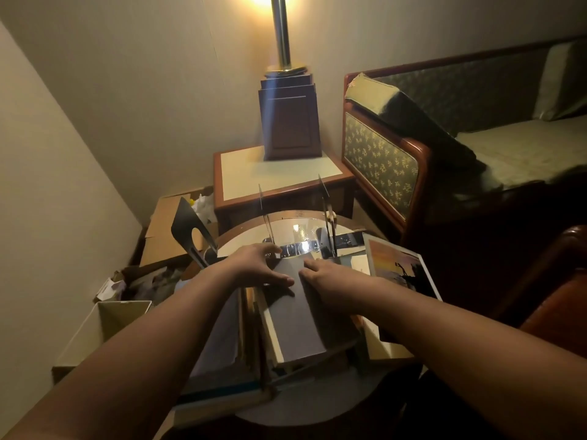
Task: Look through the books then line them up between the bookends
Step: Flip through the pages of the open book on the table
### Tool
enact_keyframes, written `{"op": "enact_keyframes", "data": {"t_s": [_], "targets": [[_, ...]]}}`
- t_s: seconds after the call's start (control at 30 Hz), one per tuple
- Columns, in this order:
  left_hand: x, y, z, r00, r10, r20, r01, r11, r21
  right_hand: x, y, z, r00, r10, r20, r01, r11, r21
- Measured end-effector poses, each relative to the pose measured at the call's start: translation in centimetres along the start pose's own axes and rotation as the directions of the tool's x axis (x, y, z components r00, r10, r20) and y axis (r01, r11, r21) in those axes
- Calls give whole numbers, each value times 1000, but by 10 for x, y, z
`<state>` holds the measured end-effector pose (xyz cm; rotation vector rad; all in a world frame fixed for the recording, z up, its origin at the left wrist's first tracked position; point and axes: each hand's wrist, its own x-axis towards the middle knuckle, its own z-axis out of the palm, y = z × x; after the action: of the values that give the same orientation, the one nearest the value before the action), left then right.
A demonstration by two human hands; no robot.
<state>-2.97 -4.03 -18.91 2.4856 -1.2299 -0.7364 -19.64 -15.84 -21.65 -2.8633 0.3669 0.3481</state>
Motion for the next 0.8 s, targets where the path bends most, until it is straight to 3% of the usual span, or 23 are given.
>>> {"op": "enact_keyframes", "data": {"t_s": [0.1, 0.43, 0.6, 0.8], "targets": [[8, -3, -20, 996, 16, 87, -5, 992, -126, 3, 2, 0, 1000, -2, -6, 2, 999, 50], [4, 3, -22, 944, -98, 316, 225, 891, -394, 11, 1, 3, 998, -46, -45, 51, 990, 134], [-11, 1, -18, 960, -91, 263, 214, 847, -487, 11, -1, 9, 995, -60, -81, 69, 990, 125], [-40, -1, -28, 986, -81, 143, 146, 836, -529, 5, -9, -1, 982, -21, -187, 90, 926, 366]]}}
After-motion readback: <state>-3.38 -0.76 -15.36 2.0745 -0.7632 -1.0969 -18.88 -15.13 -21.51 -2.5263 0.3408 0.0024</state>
